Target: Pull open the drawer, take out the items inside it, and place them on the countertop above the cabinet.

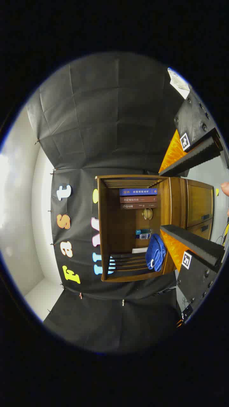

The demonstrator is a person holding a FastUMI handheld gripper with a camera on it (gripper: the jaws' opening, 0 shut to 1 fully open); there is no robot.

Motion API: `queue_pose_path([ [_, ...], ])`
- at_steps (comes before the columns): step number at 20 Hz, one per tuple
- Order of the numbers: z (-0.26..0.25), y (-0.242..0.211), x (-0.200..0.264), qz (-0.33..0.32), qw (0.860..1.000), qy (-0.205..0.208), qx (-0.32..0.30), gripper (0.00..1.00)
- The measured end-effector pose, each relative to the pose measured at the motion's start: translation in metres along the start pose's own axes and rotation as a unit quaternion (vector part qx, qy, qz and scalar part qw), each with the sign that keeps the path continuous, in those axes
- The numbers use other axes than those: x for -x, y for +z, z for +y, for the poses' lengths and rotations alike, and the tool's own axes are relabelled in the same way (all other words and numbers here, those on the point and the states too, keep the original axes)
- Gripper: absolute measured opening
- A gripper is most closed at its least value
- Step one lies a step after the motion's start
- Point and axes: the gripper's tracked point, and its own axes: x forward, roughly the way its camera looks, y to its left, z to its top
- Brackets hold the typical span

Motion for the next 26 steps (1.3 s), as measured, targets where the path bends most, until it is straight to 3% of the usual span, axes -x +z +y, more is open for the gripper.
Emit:
queue_pose_path([
  [11,0.006,-0.015,-0.012,0.007,1.0,0.009,-0.009,0.99],
  [18,0.042,-0.025,-0.045,-0.004,0.999,0.028,-0.026,0.99],
  [26,0.098,-0.116,-0.132,0.01,0.999,0.033,0.002,0.99],
])
